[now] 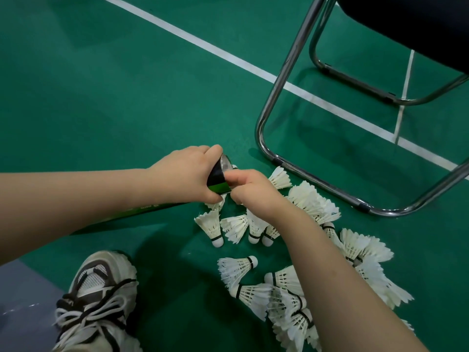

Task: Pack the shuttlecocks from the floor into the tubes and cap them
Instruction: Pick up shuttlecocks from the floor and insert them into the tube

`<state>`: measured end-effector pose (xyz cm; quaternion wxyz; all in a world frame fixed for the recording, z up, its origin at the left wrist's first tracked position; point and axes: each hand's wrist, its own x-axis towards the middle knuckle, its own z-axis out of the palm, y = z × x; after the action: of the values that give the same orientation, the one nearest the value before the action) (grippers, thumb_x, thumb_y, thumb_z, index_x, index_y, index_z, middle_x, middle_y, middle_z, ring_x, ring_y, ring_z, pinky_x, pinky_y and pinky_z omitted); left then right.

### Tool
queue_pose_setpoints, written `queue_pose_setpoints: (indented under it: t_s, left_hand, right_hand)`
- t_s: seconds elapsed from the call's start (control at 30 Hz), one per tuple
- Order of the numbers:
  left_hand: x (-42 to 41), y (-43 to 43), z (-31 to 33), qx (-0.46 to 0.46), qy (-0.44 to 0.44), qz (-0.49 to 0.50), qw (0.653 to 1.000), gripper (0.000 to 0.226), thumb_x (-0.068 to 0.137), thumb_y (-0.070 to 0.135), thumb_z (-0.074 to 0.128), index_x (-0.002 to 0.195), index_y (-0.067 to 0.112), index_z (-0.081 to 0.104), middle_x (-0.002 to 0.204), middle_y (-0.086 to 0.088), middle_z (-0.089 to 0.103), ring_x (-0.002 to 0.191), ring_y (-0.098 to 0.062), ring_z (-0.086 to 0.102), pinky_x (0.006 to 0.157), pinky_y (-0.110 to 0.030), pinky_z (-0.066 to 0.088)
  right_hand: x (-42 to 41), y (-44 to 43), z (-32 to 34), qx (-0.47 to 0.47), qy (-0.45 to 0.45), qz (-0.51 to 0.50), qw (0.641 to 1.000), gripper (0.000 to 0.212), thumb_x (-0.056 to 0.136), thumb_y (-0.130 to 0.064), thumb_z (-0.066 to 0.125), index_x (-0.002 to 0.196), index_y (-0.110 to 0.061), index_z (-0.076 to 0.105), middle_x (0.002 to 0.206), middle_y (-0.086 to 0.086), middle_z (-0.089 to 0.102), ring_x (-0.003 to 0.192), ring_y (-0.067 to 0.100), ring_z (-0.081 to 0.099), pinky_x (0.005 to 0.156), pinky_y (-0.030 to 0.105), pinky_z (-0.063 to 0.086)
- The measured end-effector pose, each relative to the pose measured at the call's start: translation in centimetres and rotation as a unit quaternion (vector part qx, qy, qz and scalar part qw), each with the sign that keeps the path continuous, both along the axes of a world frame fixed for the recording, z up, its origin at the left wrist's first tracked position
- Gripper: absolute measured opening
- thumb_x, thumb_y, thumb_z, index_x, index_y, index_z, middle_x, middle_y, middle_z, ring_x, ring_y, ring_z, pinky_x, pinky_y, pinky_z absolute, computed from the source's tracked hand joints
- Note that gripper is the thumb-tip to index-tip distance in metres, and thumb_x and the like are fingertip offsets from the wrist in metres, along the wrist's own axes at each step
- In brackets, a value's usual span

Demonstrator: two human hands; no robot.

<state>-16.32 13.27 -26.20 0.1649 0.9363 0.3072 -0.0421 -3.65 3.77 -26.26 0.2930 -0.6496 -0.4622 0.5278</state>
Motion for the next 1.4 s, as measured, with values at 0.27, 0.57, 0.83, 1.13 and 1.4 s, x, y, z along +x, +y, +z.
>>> queue_pose_setpoints:
  t_s: [0.27,0.57,0.83,1.13,1.4]
  left_hand:
    - [-0.1,-1.7,-0.3,0.000,0.029,-0.058,0.998,0.059,0.065,0.054,0.066,0.105,0.018,0.041,0.087,0.003,0.046,0.081,-0.019,0.049,0.069,-0.034,0.046]
    - [0.3,-0.5,-0.2,-0.007,0.027,-0.009,1.000,0.061,0.064,0.055,0.070,0.101,0.018,0.039,0.090,0.001,0.050,0.080,-0.021,0.050,0.069,-0.039,0.049]
    - [0.5,-0.7,-0.4,-0.006,0.023,-0.004,1.000,0.065,0.064,0.056,0.071,0.105,0.016,0.040,0.094,0.000,0.052,0.084,-0.022,0.052,0.072,-0.039,0.049]
    - [0.3,-0.8,-0.5,0.001,0.025,-0.001,1.000,0.066,0.065,0.059,0.070,0.106,0.017,0.040,0.095,0.000,0.053,0.085,-0.021,0.051,0.073,-0.039,0.048]
    - [0.4,-0.8,-0.3,-0.002,0.027,0.001,1.000,0.065,0.065,0.057,0.071,0.105,0.016,0.040,0.094,0.000,0.052,0.085,-0.022,0.051,0.072,-0.039,0.048]
  right_hand:
    - [-1.0,0.0,0.2,-0.110,-0.014,0.104,0.988,0.021,0.060,-0.010,0.051,0.079,-0.002,0.050,0.074,0.004,0.043,0.067,0.014,0.037,0.055,0.026,0.030]
    - [4.3,-1.4,-2.4,-0.020,-0.009,-0.294,0.955,0.023,0.088,-0.005,0.048,0.089,-0.022,0.064,0.091,-0.001,0.067,0.081,0.010,0.061,0.078,0.025,0.047]
    - [2.8,-2.5,-5.0,-0.105,-0.339,-0.017,0.935,0.044,0.088,-0.008,0.040,0.129,-0.020,0.050,0.123,0.003,0.059,0.111,0.021,0.055,0.110,0.037,0.029]
    - [6.9,-5.0,-6.4,-0.140,-0.524,-0.052,0.838,0.071,0.077,0.002,0.050,0.140,-0.026,0.032,0.152,0.002,0.024,0.139,0.026,0.018,0.112,0.052,0.012]
    - [9.6,-7.2,-6.4,-0.047,-0.426,-0.319,0.845,0.024,0.087,-0.010,0.048,0.110,-0.015,0.055,0.107,0.004,0.057,0.079,0.016,0.053,0.060,0.027,0.037]
